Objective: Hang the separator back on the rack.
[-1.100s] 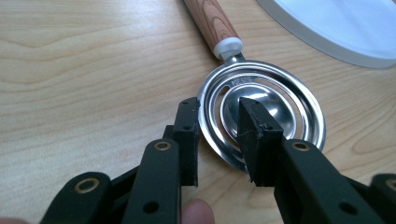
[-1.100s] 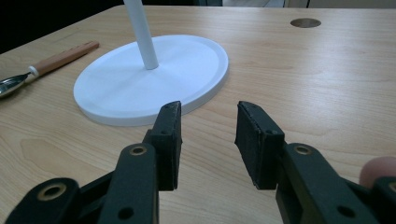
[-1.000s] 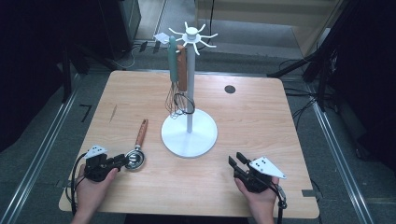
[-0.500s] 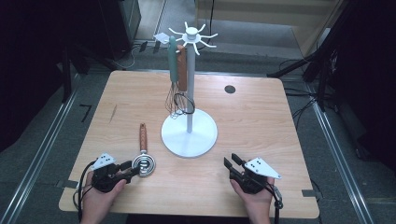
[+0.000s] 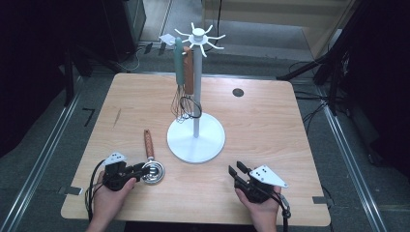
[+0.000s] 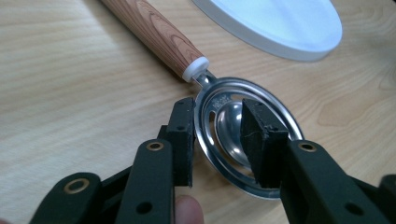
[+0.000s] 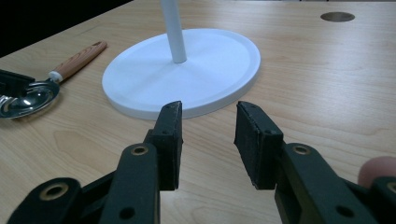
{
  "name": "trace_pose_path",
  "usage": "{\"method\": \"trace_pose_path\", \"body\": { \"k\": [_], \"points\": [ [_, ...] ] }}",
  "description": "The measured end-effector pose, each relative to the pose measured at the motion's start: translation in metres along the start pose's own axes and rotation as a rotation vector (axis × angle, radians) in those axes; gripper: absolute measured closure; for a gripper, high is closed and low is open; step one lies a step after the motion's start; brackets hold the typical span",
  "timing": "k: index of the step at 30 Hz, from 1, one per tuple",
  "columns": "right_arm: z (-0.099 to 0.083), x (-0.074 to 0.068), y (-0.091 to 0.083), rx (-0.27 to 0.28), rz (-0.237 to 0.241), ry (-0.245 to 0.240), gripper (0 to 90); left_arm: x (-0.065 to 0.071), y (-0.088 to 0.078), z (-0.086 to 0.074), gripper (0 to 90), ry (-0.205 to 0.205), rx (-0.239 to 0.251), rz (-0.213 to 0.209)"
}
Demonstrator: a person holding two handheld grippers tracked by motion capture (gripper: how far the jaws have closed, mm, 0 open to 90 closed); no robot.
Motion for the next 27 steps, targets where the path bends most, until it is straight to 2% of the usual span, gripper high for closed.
{"method": "trace_pose_path", "body": {
  "k": [11, 15, 18, 20, 21, 22, 24, 25, 27],
  "points": [
    [0.000, -0.018, 0.006, -0.009, 0.050, -0.023, 63.2, 0.034, 0.008, -0.009, 68.6, 0.038, -0.027, -0.029],
    [-0.001, -0.026, 0.009, -0.015, 0.069, -0.029, 63.0, 0.047, 0.010, -0.012, 68.0, 0.058, -0.050, -0.059],
    [-0.002, -0.030, 0.010, -0.022, 0.082, -0.030, 63.0, 0.053, 0.011, -0.011, 58.1, 0.066, -0.026, -0.047],
    [-0.002, -0.032, 0.011, -0.019, 0.085, -0.035, 63.0, 0.050, 0.012, -0.009, 51.0, 0.060, -0.014, -0.033],
    [-0.002, -0.033, 0.012, -0.020, 0.091, -0.034, 63.0, 0.049, 0.014, -0.008, 50.5, 0.056, -0.017, -0.030],
    [-0.002, -0.034, 0.013, -0.018, 0.091, -0.039, 63.1, 0.047, 0.015, -0.007, 51.6, 0.050, -0.018, -0.031],
    [-0.002, -0.040, 0.015, -0.024, 0.111, -0.028, 63.9, 0.046, 0.016, -0.006, 61.6, 0.038, -0.034, -0.044],
    [-0.002, -0.044, 0.017, -0.025, 0.124, -0.033, 64.3, 0.046, 0.016, -0.006, 67.0, 0.038, -0.043, -0.048],
    [-0.002, -0.054, 0.020, -0.035, 0.152, -0.044, 65.9, 0.050, 0.017, -0.006, 72.1, 0.039, -0.054, -0.048]
  ]
}}
Point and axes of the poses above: each handheld gripper's, and its own axes: y roughly forward along the jaws, z roughly out of its top, x roughly to its right, the point moved 1 cm from there along y, roughly forward along the jaws, and after that the axes turned 5 degrees about -x, right-handed, at the moved point
